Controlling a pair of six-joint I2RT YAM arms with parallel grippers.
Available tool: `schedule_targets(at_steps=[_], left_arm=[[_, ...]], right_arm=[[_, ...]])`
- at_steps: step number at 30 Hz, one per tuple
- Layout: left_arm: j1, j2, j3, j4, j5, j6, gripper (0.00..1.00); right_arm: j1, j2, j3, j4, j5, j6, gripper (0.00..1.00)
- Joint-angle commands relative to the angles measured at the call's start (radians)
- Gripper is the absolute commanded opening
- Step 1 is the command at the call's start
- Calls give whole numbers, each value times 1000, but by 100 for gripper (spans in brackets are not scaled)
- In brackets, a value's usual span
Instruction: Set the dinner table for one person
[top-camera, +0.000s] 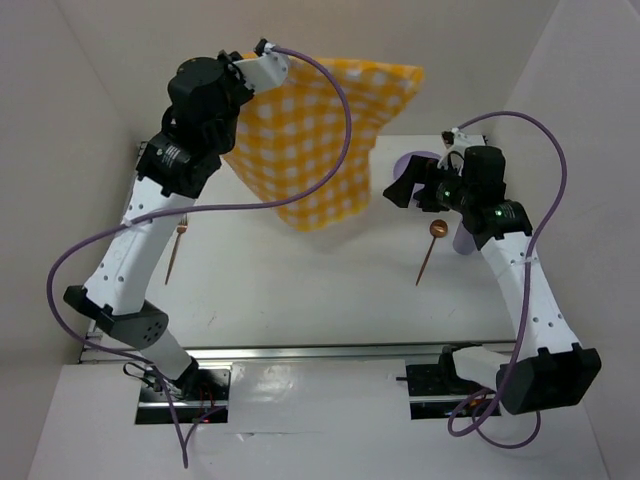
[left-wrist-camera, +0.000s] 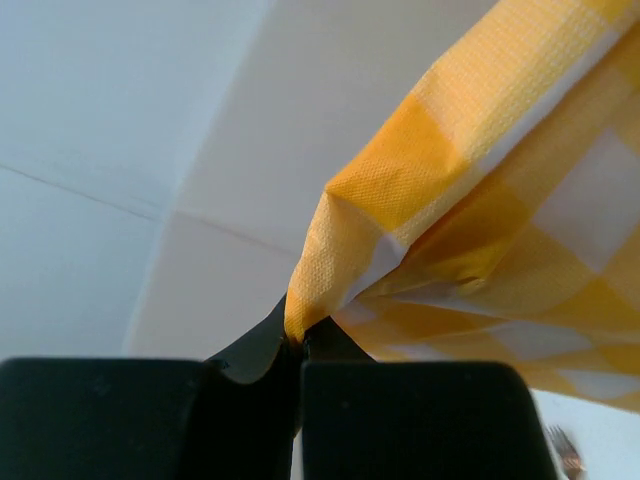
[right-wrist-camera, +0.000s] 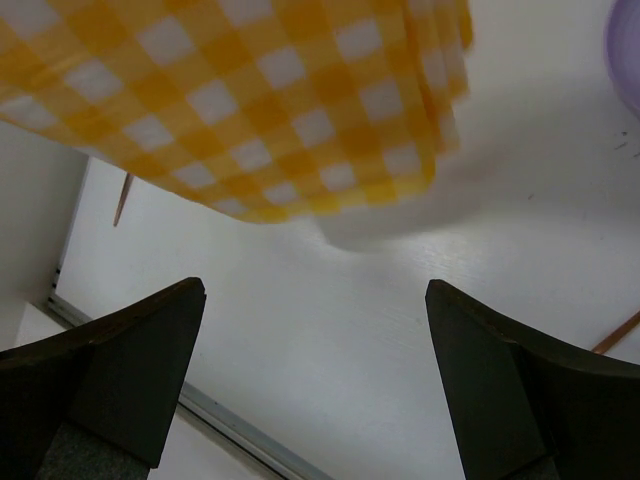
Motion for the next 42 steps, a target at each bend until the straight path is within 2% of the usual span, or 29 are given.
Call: schedule_targets(at_steps=[1,2,4,5,7,8,9,11,13,15,16,17,18,21,22,26,30,32,33,36,42], left_arm=[[-1,61,-46,-287,-6,-198,0],[-1,61,-46,-412,48,-246,0],[-1,85,-46,-514,128,-341,0],[-1,111,-73,-551,211,-421,0],[24,151,-99,-624,295,-486,0],[34,182,-99,-648,381,-538,0],[47,266,-86,-671,418,-563,0],[105,379,13,-734,477,-630,0],[169,549,97,-757,457,-668,0],[195,610,126,-742,422,-679,0],[206,592,87,-714,422,-667,0],[206,558,-52,-673,431,-650,0],[206,515,-138,-549,420,-606,0],[151,374,-405,-375,347,-513,0],[142,363,-431,-340,337,-512,0],[163,382,-396,-384,350,-540,0],[177,366,-411,-337,350,-518,0],[177,357,-411,-336,359,-508,0],[177,357,-411,-346,359,-498,0],[177,383,-411,-355,359,-498,0],[177,392,-431,-355,359,-498,0]], right_arm=[[10,-5,-28,26,-7,-62,99],[10,-14,-51,39,-30,-76,99],[10,-46,-85,92,-86,-76,99],[10,-57,-124,118,-97,-76,99],[10,-66,-164,190,-117,-65,99],[10,-66,-193,209,-117,-55,99],[10,-52,-194,223,-104,-42,99],[10,15,-206,235,-73,-4,99],[10,113,-177,220,-62,-4,99],[19,174,-123,211,-50,-16,99],[19,231,-111,198,-41,-28,99],[28,254,-99,198,-41,-47,99],[37,279,-71,198,-41,-56,99],[82,397,25,177,-50,-99,99],[94,424,48,168,-33,-99,99],[105,526,104,227,71,-101,99],[105,645,232,260,71,-101,99],[105,772,312,205,83,-75,99],[114,823,420,168,100,-44,99],[149,992,602,74,186,10,99],[162,1158,734,74,280,192,99]])
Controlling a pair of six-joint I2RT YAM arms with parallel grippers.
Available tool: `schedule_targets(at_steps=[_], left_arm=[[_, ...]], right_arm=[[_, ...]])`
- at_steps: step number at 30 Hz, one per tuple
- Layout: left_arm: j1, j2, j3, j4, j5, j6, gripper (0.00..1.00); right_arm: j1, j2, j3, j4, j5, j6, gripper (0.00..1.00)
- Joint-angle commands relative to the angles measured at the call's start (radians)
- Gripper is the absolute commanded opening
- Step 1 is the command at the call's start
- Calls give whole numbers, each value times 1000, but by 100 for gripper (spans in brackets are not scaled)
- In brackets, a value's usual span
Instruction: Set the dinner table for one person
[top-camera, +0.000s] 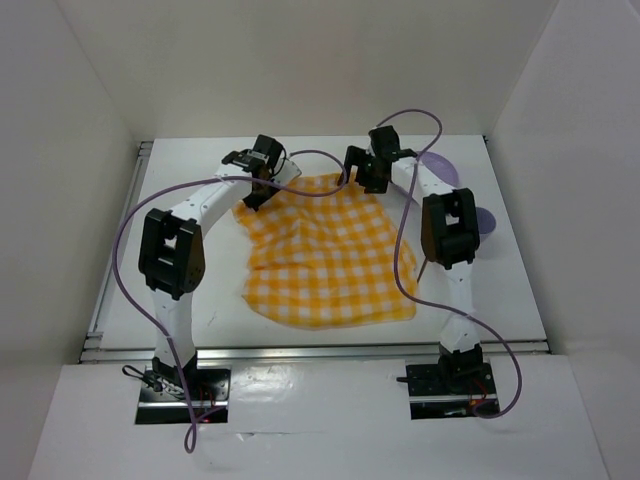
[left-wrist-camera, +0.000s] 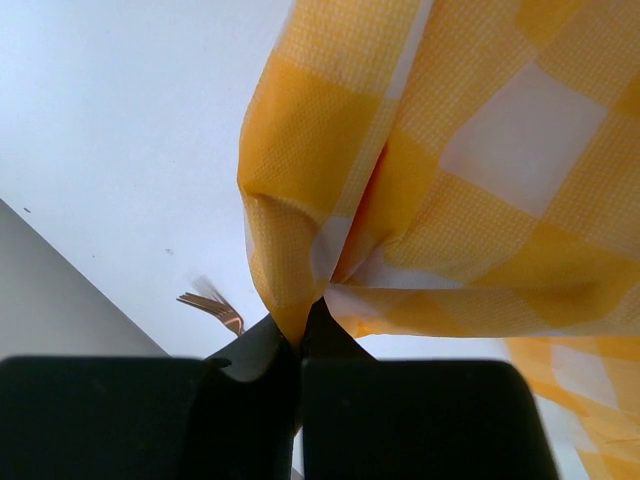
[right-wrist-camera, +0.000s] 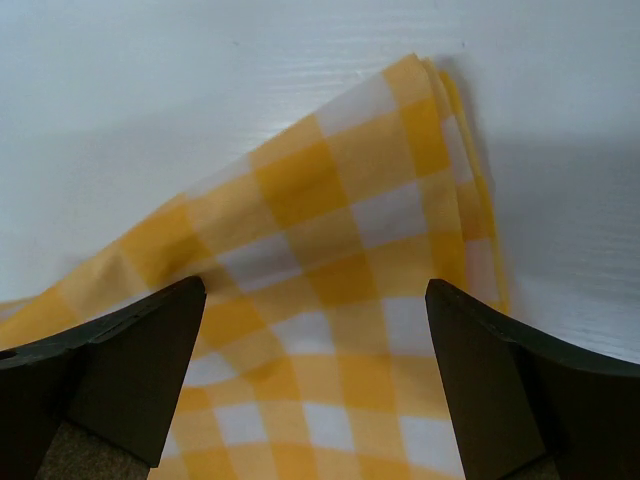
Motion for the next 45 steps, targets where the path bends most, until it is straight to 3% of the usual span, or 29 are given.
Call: schedule_targets(at_steps=[1,8,12,16,23,25,27,28,32,39,45], left_arm=[[-3,-10,-3,9,6,14,0],[-3,-1,-23,9,16,5,0],[-3,-1,-23,9,16,5,0],[-3,-10,-23,9,16,5,0],[-3,-1,0,-2,16,5,0],[-3,-1,0,-2,16,5,0],[-3,-1,0,-2,16,5,0],[-3,-1,0,-2,16,5,0],[-3,-12,0,-2,16,5,0],[-3,-94,78,-37,-84,45,0],[-24,-260,201,-37,-195,130,0]], right_arm=[[14,41,81,-29,76,160,99],[14,151,228,-64,129,301,99],[40,207,331,-162,236,265,99],[79,207,321,-164,396,199,99],[68,293,342,-165,229,151,99],[82,293,298,-135,160,128,92],[91,293,273,-106,127,128,74],[91,293,247,-96,116,142,49],[69,282,253,-102,165,151,0],[46,92,213,-124,266,107,0],[57,-351,-7,-21,399,44,0]])
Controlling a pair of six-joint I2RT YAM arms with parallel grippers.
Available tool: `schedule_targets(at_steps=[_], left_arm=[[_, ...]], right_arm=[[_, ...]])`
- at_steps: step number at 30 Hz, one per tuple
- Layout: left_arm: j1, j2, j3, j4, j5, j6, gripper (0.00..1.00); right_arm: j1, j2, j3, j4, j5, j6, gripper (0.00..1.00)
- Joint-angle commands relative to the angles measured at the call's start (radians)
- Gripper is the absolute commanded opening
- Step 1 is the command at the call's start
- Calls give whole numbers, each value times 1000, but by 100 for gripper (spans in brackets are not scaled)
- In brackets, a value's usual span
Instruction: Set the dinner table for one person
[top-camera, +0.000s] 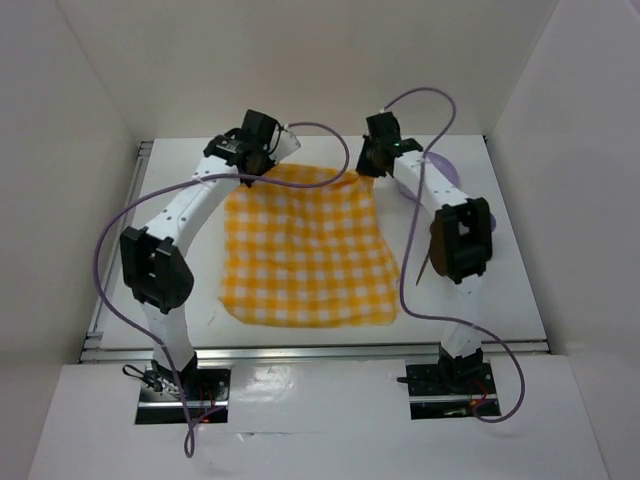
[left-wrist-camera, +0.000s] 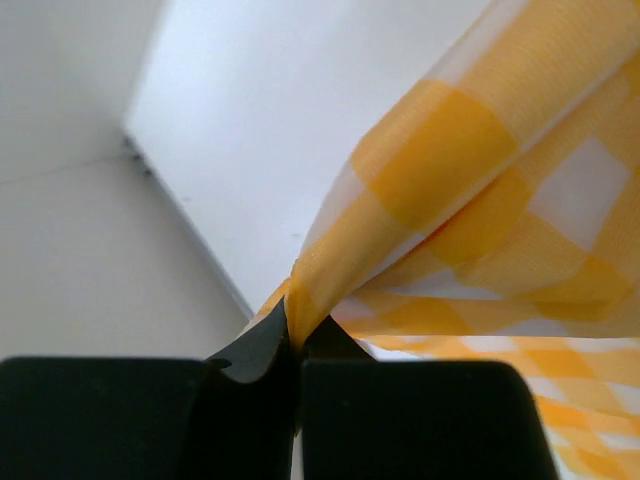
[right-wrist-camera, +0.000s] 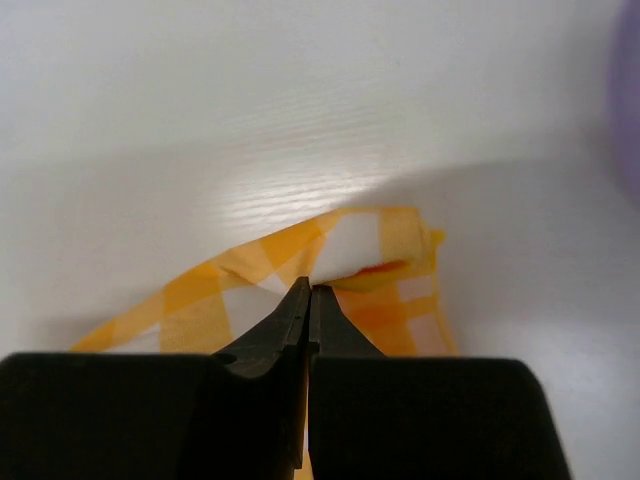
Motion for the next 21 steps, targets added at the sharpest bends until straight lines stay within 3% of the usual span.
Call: schedule_targets(at_steps=[1,6,12,15,17,21], left_arm=[[-24,-200,91,27,-118,77,0],[-95,-348,82,64,-228,172,0],[-147,-524,128,-16,-285,163,0],[-158,-599,148,-86,-280,134,0],[-158,-628,176,-194,-201,123,0],[-158,-707,176,-224,-171,134,0]], right_arm=[[8,-416,-85,139,121,-64,0],[83,-650,-154,118,165,-89,0],[249,-965,-282,116,264,-89,0],[283,-1060,-305,73,172,-78,0],[283,-1098,-305,64,98,-78,0],[283,-1201,-305,55,-52,-100,0]])
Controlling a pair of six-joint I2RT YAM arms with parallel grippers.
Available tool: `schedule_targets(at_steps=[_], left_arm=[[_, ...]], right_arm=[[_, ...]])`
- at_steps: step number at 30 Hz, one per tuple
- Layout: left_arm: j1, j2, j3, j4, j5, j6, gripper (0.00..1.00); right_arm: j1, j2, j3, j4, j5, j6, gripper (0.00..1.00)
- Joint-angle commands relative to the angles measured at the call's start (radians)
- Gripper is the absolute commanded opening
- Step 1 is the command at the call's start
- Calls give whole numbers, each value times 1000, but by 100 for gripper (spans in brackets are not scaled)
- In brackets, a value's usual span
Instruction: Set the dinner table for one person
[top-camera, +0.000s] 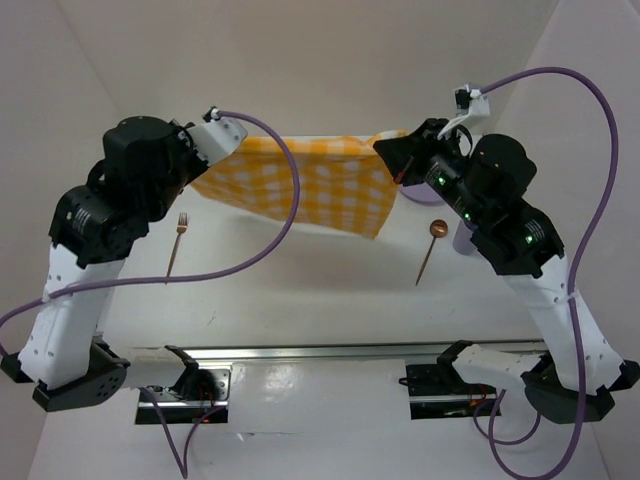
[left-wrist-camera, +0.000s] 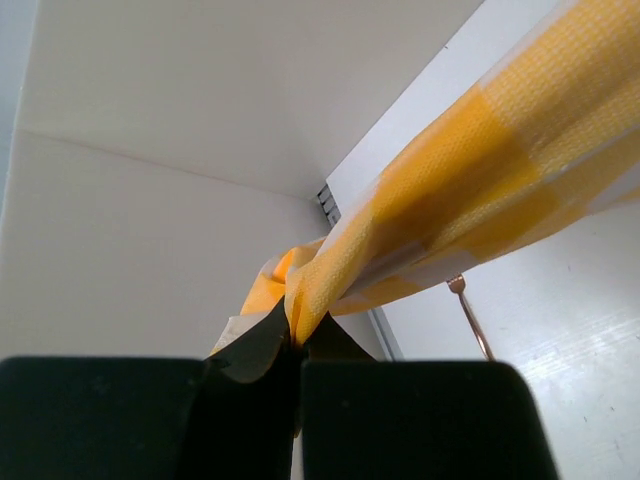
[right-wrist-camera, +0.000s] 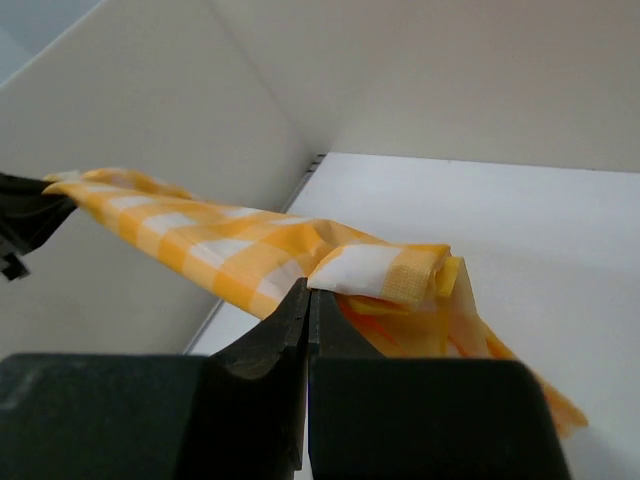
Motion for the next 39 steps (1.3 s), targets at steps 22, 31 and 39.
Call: schedule_targets(at_steps=[22,31,39], left_arm=[[89,95,-183,-64,54,-144,0],[187,514,-77,124,108,-186,0],[244,893,103,262,111,-176,0]], right_arm=[[-4,3,-118,-133,140,191,0],[-203,494,-59,14,184,118,0],[-290,927,168,64,128,118,0]])
